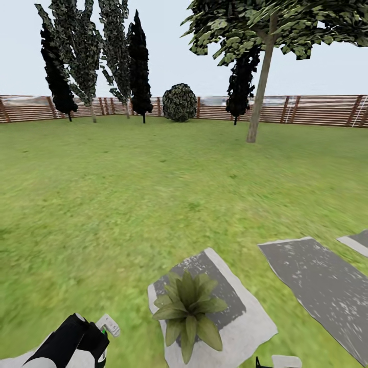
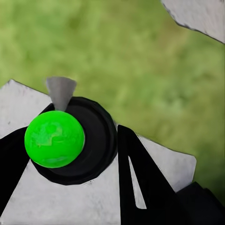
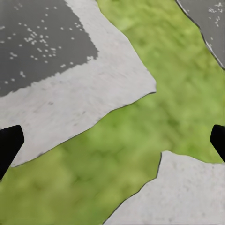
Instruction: Pick up the pesticide atomizer in the garden and spray insectifuge to fully cover both potted plants in the garden.
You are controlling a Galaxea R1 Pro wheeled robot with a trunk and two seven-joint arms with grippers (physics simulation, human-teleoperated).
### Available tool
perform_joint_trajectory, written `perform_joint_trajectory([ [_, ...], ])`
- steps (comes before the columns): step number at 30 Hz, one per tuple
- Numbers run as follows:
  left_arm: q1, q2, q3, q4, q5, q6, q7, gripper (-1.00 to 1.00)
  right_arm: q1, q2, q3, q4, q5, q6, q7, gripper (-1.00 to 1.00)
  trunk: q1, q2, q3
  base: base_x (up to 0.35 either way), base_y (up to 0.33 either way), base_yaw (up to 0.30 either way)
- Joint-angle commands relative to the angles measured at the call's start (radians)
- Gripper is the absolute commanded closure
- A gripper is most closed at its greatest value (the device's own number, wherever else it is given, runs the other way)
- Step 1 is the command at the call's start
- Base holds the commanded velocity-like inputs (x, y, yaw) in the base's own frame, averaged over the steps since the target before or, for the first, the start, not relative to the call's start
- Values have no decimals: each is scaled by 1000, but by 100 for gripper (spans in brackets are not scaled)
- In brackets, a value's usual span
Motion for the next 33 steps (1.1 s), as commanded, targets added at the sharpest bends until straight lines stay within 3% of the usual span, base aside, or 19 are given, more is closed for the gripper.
perform_joint_trajectory([
  [1, 0, -1, 5, -1, -4, 4, -6, 100, -1, 1, -6, 0, 11, -3, -5, -100, 0, 0, -1, 151, 139, 0],
  [15, 1, -8, 4, 0, -4, 4, -6, 100, -1, -1, -5, 0, 12, -3, -5, -100, 0, 0, -1, 16, 14, 0],
  [21, 1, -13, 5, 0, -35, 4, -6, 100, -1, -25, -5, 3, 14, -1, -3, -100, 0, 0, -1, 0, 0, 0],
  [26, 0, -13, 5, -1, -40, 4, -7, 100, -1, -33, -5, 3, 11, -1, -3, -100, 0, 0, -1, 0, 0, 0],
  [30, -29, -10, 5, -18, -50, 6, -56, 100, -1, -33, -5, 2, 11, -1, -3, -100, 0, 0, -1, 0, 0, -49],
  [33, -45, -8, 5, -21, -88, 12, -137, 100, -1, -33, -5, 2, 11, -1, -3, -100, 0, 0, 0, 13, 0, -216],
])
